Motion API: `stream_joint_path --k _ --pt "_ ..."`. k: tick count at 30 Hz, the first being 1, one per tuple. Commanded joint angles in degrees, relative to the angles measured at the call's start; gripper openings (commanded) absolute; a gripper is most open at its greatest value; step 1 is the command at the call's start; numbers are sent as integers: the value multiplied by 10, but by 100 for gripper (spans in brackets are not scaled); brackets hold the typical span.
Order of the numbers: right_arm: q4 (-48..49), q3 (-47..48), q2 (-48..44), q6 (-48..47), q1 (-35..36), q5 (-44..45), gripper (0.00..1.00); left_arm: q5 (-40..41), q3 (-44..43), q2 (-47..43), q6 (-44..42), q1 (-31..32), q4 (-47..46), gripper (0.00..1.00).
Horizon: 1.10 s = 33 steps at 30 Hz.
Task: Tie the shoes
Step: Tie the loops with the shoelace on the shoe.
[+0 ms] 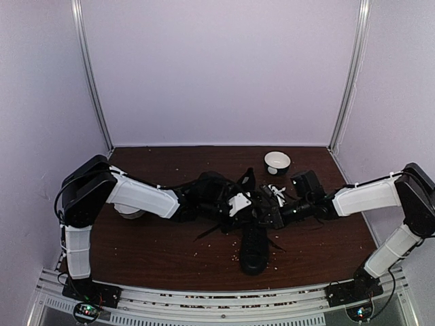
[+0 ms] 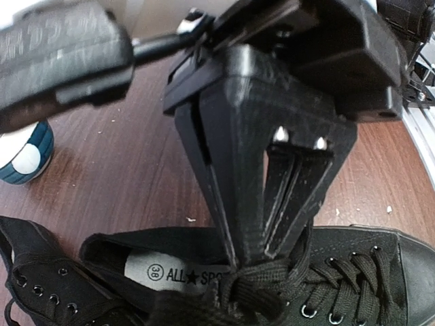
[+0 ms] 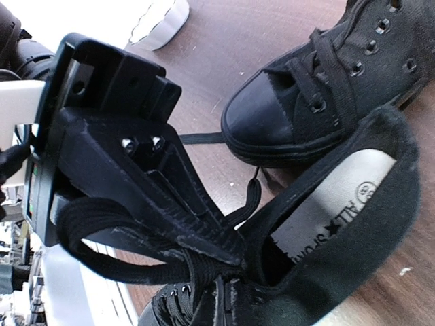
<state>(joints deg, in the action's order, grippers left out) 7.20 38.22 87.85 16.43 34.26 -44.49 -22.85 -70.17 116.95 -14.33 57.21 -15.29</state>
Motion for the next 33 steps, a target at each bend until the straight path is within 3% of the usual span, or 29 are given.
stream_joint_path --k 1,7,10,18,33 --pt "1 -7 -37 -9 -4 47 0 9 -4 -5 7 4 -27 2" --pt "-22 -9 -50 -21 -9 53 0 25 0 -18 -7 4 -2 6" --pt "-23 -8 -45 -26 -9 37 0 25 4 -24 -12 4 0 0" --pt "5 3 -13 -18 -9 -27 2 -27 -8 -12 14 3 -29 0" --pt "28 -9 -6 -5 -7 -34 5 -55 -20 7 66 -4 -66 0"
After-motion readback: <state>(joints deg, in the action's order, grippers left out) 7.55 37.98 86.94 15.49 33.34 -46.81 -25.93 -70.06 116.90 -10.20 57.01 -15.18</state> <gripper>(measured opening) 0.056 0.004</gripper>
